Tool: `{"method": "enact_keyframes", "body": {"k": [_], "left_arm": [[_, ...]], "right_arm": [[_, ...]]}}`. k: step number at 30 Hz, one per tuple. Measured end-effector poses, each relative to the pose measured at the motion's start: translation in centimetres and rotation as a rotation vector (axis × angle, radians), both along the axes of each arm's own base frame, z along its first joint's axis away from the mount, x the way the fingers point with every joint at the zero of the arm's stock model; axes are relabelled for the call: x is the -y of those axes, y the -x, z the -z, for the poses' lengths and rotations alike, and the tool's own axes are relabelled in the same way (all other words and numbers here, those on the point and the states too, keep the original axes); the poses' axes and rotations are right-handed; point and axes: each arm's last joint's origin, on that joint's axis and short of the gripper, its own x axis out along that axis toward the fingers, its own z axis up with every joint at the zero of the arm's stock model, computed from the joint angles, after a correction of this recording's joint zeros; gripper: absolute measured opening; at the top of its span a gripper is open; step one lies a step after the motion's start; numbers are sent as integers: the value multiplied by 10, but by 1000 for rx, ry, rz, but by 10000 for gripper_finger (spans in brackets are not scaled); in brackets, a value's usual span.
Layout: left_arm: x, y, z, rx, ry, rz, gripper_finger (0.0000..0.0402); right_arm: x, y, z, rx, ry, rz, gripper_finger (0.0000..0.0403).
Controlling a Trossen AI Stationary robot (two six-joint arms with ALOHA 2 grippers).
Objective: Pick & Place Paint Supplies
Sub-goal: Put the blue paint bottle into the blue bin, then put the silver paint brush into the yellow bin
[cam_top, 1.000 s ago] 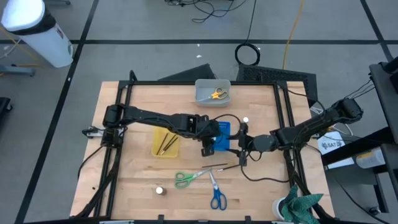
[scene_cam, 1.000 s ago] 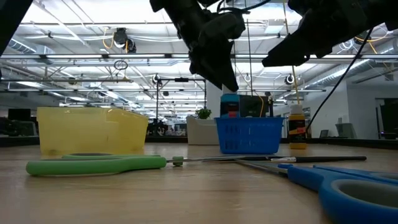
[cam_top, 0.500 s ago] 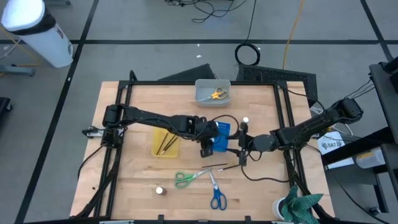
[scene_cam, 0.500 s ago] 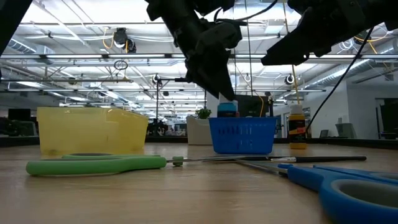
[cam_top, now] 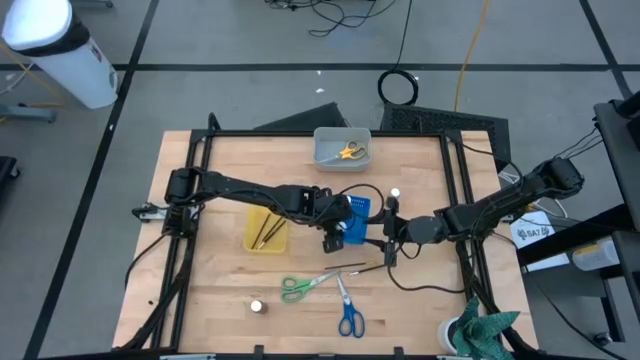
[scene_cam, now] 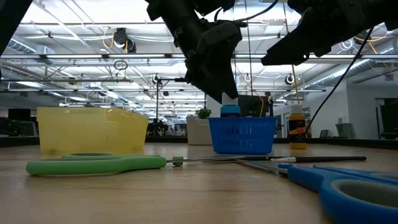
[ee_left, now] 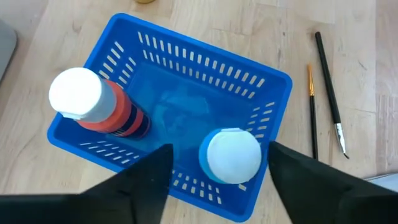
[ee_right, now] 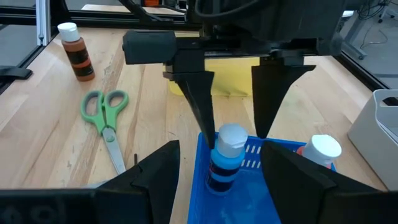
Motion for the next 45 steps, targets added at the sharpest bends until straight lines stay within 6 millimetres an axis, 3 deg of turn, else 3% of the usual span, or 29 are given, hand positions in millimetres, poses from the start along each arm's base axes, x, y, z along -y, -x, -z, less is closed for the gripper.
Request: {"method": "enact_keyframes", "body": {"k": [5, 10, 14, 18, 23, 26, 32, 40, 45], "left_arm": [[-2, 2, -8, 17, 10, -12, 317], [-5, 15, -43, 92, 27, -17, 339], [-2, 35, -82, 175, 30, -9, 346], [17, 54, -115, 276, 18, 47, 345], [56, 58, -124, 358, -81, 114, 340], [83, 49, -115, 453, -62, 144, 342], [121, 25, -57, 423, -11, 211, 341], [128, -13, 30, 339, 19, 164, 319], [121, -21, 70, 255, 54, 89, 248]], "right_arm": [[0, 0, 0, -1, 0, 0, 208], [0, 0, 0, -4, 0, -2, 208], [-4, 1, 0, -1, -20, -39, 208], [-17, 2, -1, 9, -100, -147, 208], [-43, 4, 10, -26, -138, -239, 208], [-53, 0, 11, -69, -124, -267, 208], [-62, -6, -9, -71, -49, -309, 208], [-61, -5, -14, -46, 22, -290, 208], [-61, -5, -14, -46, 40, -299, 208]]}}
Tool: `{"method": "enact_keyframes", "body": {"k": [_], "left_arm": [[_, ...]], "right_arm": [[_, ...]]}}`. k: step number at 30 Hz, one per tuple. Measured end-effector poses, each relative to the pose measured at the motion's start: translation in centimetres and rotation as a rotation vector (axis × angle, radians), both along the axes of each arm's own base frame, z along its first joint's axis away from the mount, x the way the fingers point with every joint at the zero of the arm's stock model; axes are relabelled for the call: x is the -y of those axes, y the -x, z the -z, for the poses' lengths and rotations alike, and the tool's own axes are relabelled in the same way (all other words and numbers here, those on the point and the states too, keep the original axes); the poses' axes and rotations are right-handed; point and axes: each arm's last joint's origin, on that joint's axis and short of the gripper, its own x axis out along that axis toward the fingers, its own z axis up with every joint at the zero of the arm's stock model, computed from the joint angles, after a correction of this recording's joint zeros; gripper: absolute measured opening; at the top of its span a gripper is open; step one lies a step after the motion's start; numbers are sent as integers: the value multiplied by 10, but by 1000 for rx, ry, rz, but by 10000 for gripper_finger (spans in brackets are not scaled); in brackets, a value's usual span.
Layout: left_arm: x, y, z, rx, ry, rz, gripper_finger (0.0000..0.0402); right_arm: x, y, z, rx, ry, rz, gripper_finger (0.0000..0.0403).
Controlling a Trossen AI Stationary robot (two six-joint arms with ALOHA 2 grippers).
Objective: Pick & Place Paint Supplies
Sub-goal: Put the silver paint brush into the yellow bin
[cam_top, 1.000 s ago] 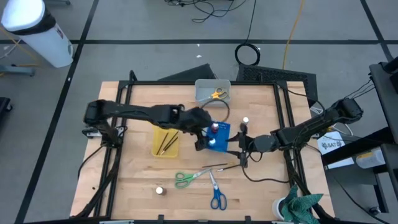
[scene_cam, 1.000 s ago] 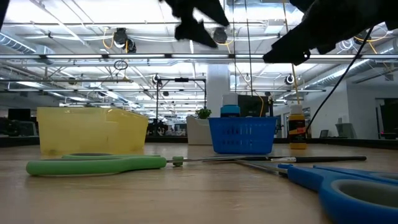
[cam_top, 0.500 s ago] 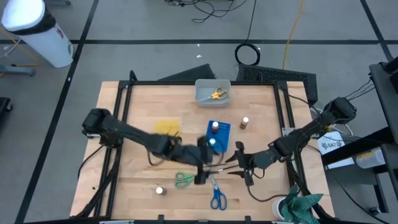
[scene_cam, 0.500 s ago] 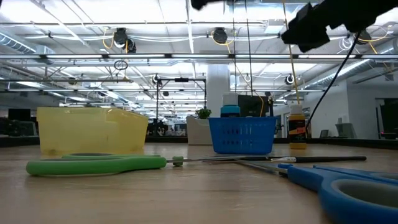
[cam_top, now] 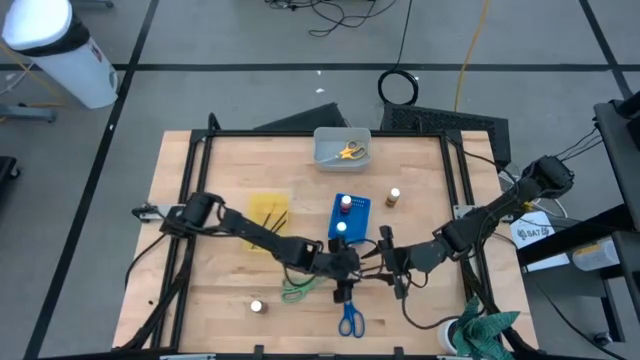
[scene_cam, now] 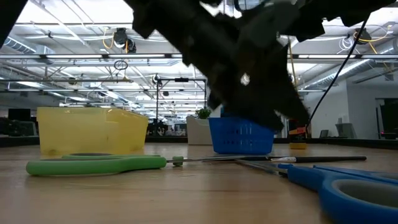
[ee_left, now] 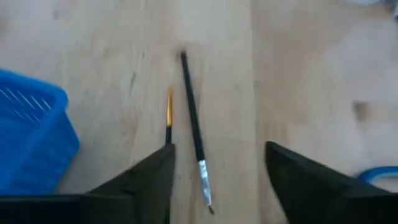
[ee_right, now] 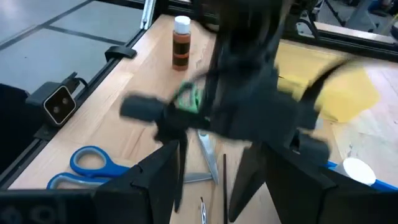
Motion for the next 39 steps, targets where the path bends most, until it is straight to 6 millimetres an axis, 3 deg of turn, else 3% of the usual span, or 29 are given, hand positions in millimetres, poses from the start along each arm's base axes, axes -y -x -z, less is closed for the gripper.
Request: {"method": "enact_keyframes", "body": {"k": [8, 10, 22, 28, 39], "left_arm": [[-2, 1, 12, -52, 4, -35, 45], [-3, 1, 12, -55, 6, -38, 13], [-1, 3, 15, -94, 20, -20, 11], [-1, 1, 30, -113, 29, -37, 5], [-1, 1, 40, -148, 62, -60, 10]], "right_arm": [[1, 2, 0, -17, 20, -5, 208], [2, 4, -1, -23, 19, 8, 208], [-4, 18, -10, 19, 56, 53, 208], [-3, 19, -8, -3, 68, 55, 208], [2, 32, 12, -233, 49, 134, 208]]}}
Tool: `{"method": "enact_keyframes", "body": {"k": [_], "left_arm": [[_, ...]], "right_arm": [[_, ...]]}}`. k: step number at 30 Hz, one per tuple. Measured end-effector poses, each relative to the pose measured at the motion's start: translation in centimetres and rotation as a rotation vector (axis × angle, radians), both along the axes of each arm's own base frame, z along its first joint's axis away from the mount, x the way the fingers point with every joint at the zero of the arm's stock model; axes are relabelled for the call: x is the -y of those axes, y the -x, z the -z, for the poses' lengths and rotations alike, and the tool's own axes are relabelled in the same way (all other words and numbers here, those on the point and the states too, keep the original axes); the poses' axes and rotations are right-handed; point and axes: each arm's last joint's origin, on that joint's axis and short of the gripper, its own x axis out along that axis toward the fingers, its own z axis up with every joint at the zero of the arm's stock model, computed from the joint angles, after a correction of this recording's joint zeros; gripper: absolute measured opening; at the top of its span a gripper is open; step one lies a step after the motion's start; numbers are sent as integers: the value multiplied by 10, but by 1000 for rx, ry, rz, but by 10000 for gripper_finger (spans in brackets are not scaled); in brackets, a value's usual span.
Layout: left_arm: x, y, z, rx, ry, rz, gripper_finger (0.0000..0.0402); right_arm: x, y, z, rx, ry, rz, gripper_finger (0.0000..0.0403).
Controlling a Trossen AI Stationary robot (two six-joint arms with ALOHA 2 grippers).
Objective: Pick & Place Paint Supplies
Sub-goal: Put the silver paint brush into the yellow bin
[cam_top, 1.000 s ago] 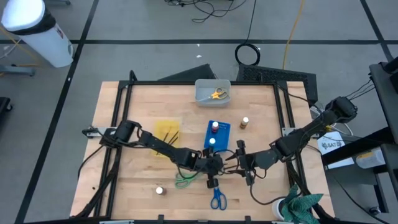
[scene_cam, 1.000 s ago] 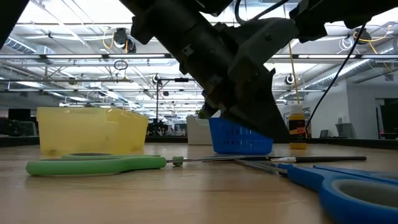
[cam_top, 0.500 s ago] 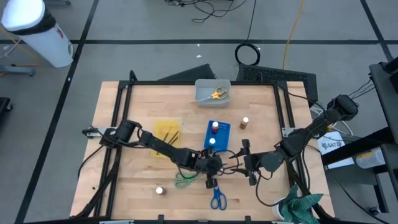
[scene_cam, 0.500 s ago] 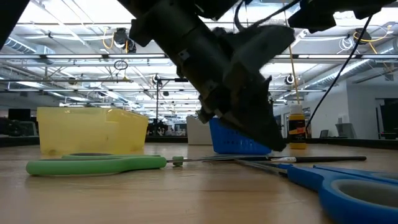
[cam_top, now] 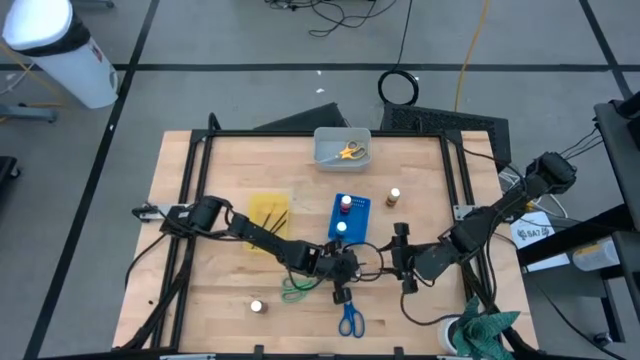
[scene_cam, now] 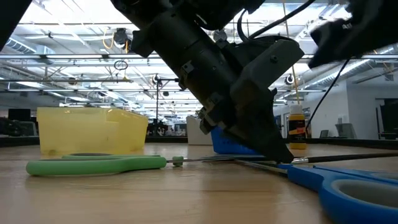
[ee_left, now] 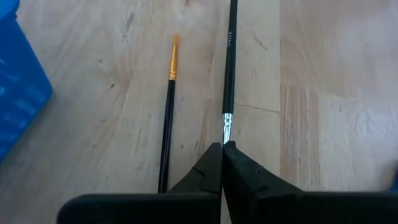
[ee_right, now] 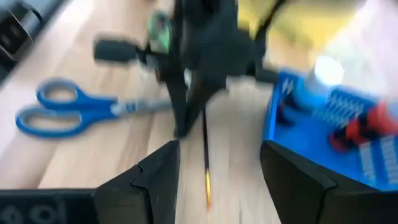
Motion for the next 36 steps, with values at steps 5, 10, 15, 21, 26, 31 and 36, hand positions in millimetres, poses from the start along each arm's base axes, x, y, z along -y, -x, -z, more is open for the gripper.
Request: {"method": "enact_keyframes", "body": {"k": [5, 10, 15, 21, 26, 31, 36], "left_arm": [[0, 1, 1, -11, -3, 0, 5], [0, 1, 2, -19, -2, -6, 12], [-1, 2, 3, -28, -1, -9, 5], [-1, 2, 4, -29, 1, -14, 10], [-1, 2, 4, -30, 1, -14, 9], [-1, 2, 4, -31, 2, -16, 5], [-1, 2, 4, -32, 4, -19, 12]], "right_arm": [[-5, 10, 16, -157, -36, 38, 208], [-18, 10, 38, -269, -47, 25, 208], [-25, 5, 66, -383, -9, 29, 208], [-25, 0, 83, -427, 30, 55, 206], [-23, -2, 84, -450, -4, 69, 167], [-21, -3, 85, -497, -53, 51, 74], [-18, -4, 85, -522, -71, 57, 12]]}}
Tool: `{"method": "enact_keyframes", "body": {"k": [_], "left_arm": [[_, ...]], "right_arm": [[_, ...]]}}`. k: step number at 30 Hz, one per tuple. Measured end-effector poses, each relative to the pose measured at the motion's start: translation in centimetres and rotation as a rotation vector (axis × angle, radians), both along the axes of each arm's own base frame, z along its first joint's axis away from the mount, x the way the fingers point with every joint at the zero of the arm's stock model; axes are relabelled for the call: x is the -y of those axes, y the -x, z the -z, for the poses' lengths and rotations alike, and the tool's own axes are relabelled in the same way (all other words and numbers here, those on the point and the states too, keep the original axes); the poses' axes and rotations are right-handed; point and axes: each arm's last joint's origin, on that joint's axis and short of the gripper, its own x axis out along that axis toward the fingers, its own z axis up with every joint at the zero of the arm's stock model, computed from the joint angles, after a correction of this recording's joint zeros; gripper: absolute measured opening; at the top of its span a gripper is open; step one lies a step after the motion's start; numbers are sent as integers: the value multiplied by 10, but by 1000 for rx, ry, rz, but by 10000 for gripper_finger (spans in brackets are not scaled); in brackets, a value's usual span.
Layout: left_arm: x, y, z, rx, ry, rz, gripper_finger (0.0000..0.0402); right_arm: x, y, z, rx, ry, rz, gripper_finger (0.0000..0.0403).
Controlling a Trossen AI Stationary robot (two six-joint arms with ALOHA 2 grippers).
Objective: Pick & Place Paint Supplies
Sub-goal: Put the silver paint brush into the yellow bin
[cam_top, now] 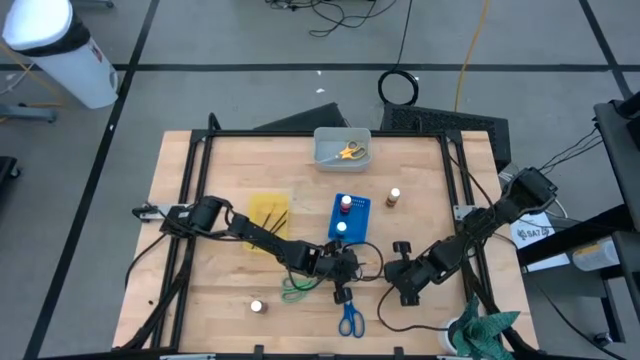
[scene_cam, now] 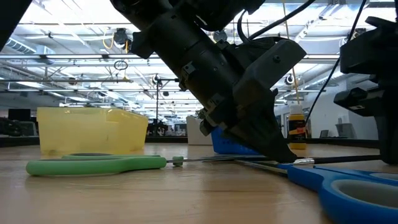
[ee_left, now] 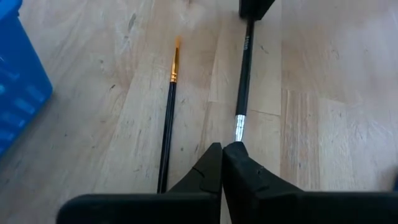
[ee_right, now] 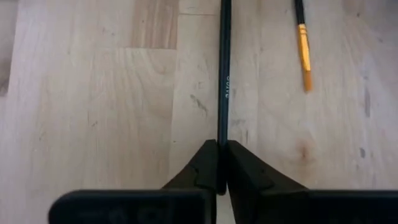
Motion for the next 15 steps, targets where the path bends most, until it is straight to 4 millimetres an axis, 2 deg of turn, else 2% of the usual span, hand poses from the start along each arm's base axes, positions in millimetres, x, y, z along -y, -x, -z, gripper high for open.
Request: {"method": "enact_keyframes", "body": {"k": [4, 7, 10, 14, 15], "left_arm": [[0, 0, -1, 2, -10, 21, 10], [0, 1, -13, 20, -4, 53, 5], [1, 7, -42, 63, -16, 74, 6], [14, 22, -104, 216, -132, 97, 17], [17, 27, -114, 247, -169, 100, 18]], "right_arm": [[0, -1, 0, 6, -4, 17, 7], [-1, -1, -1, 22, 7, 15, 6], [-1, 0, -5, 32, 0, 14, 4], [-1, 4, -15, 81, 4, 12, 4], [-3, 5, -19, 111, 5, 9, 4]]}}
